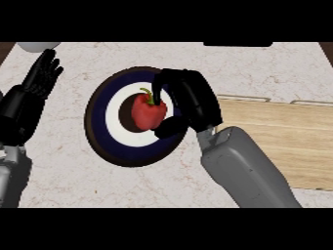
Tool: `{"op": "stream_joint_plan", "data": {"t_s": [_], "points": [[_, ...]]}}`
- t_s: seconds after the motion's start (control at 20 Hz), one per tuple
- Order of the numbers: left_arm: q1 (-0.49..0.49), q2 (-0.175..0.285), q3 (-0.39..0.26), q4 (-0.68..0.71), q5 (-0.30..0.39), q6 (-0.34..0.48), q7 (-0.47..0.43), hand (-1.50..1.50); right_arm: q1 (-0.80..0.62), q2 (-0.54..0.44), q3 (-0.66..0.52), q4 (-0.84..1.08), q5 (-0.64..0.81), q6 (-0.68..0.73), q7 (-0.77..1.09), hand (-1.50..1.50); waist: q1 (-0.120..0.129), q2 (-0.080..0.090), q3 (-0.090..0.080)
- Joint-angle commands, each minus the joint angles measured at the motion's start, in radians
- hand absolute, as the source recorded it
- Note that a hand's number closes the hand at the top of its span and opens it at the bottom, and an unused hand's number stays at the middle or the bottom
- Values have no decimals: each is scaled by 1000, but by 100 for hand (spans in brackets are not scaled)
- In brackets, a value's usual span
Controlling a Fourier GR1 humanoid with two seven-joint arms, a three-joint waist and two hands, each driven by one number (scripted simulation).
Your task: Pick the bell pepper from the tray and place it in the plate
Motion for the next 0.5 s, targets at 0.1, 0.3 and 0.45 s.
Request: {"op": "stream_joint_plan", "data": {"t_s": [0.1,0.3,0.45], "points": [[6,-17,-2,20,-9,-13,-28,0,-181,36,104,326,-37,-192,3,150,12,3,0],[-34,-35,-15,17,-30,9,-4,0,-291,37,206,471,-127,-280,26,150,23,5,0],[-1,-10,3,-14,10,-37,-1,0,-284,37,190,581,-247,-308,-43,150,50,11,0]]}}
